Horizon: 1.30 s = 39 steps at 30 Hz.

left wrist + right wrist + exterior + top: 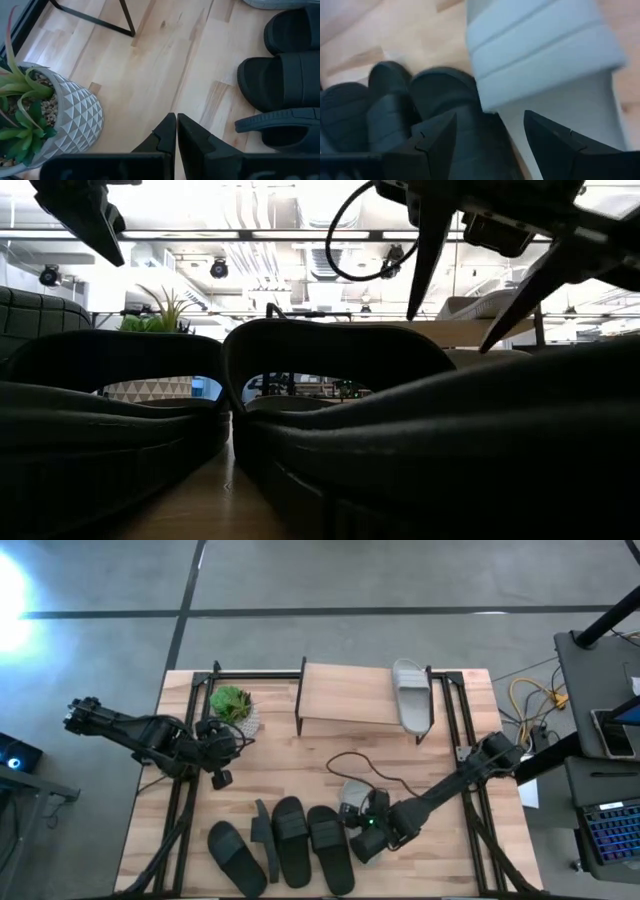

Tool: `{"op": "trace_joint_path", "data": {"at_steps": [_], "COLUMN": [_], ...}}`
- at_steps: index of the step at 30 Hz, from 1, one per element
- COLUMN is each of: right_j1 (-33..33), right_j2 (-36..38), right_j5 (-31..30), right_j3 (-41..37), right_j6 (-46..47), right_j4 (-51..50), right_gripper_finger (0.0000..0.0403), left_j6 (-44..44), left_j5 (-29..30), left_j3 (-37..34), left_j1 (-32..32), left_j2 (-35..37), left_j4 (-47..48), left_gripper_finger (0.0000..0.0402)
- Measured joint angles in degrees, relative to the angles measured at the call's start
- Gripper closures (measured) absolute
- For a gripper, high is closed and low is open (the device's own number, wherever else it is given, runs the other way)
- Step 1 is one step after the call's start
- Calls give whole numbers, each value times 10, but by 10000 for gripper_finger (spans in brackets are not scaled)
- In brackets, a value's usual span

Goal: Pick and place slides into the shelf
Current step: Put the gray slipper on the shelf

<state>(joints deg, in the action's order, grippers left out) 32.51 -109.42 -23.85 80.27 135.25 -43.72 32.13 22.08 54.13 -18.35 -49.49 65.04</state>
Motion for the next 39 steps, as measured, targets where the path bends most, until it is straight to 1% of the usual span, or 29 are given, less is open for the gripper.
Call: {"op": "trace_joint_path", "data": {"at_steps": [4, 10, 15, 17, 19, 21, 25, 31, 35, 39], "right_j1": [2, -3, -23, -32, -38, -44, -56, -61, -62, -63], "right_j2": [-9, -37, -58, -57, -50, -39, -27, -17, -18, -18], "right_j5": [-6, -7, -20, -35, -64, -86, -89, -99, -98, -94], "right_j3": [1, 1, 2, 0, -1, 0, -1, -7, -21, -44], "right_j6": [-1, 0, 6, 7, 3, -2, -2, -10, -13, -20], "right_j4": [-1, -30, -14, -14, -17, -44, -100, -121, -131, -129], "right_gripper_finger": [181, 181, 181, 181, 181, 181, 181, 182, 200, 249], "left_j6": [0, -1, -1, -1, -1, -1, -1, -15, -26, -28], "left_j5": [-4, -5, -6, -7, -8, -8, -8, -8, -8, -8], "left_j3": [0, -1, -1, -1, -1, -1, -1, -1, -1, -1], "left_j1": [0, 0, 0, 0, 0, 0, 0, 0, 0, 0], "left_j2": [0, 0, 0, 1, 1, 2, 1, 0, -1, -1], "left_j4": [0, 0, 1, 2, 3, 3, 3, 4, 4, 4], "left_gripper_finger": [400, 400, 400, 400, 400, 400, 400, 400, 400, 400]}}
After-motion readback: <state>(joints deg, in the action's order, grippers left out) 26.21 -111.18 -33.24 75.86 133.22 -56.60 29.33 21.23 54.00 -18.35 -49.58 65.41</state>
